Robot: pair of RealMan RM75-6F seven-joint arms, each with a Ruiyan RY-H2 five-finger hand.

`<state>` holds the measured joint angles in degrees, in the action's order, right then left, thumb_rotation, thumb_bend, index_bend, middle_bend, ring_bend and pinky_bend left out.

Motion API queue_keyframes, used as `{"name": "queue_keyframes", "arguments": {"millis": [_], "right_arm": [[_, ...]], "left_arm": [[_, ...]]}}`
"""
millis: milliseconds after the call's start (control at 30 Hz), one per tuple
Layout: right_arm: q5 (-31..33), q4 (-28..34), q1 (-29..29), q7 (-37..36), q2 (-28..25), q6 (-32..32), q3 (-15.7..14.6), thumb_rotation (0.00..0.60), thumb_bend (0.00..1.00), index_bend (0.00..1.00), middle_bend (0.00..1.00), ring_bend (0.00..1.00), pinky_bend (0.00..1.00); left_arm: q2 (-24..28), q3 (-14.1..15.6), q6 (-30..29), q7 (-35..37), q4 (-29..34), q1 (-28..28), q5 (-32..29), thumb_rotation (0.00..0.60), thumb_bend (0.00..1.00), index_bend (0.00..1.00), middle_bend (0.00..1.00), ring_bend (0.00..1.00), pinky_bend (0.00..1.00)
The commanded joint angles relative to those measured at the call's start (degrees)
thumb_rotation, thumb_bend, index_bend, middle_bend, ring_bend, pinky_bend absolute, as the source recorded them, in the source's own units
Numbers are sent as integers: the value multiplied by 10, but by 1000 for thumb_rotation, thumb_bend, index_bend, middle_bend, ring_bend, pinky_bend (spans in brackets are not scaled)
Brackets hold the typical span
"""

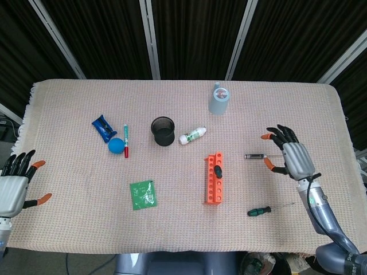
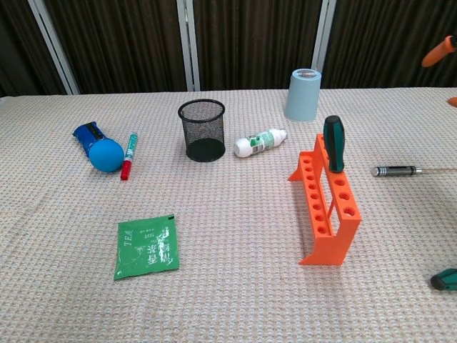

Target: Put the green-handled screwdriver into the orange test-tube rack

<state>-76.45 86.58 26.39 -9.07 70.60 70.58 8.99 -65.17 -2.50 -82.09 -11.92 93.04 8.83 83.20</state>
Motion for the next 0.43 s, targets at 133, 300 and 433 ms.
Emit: {"name": "queue_keyframes", "arguments": {"millis": [133,300,433], "right_arm": [[-7,-49,-65,110,33,99,-30,600,316,211,88,0,0],[-13,-29,-94,131,25,115,-51,600,294,114,4,0,0],[-13,-11,-122,155,26,138,-65,600,288,109,0,0,0]], "left_arm": [[-7,4,-13,-2,6,-8,9,495,14,201,0,0,0],[-8,13,-21,-3,13,-16,21,494,15,190,0,0,0],[-9,21,-29,-4,15,-22,31,499,15,186,0,0,0]]}}
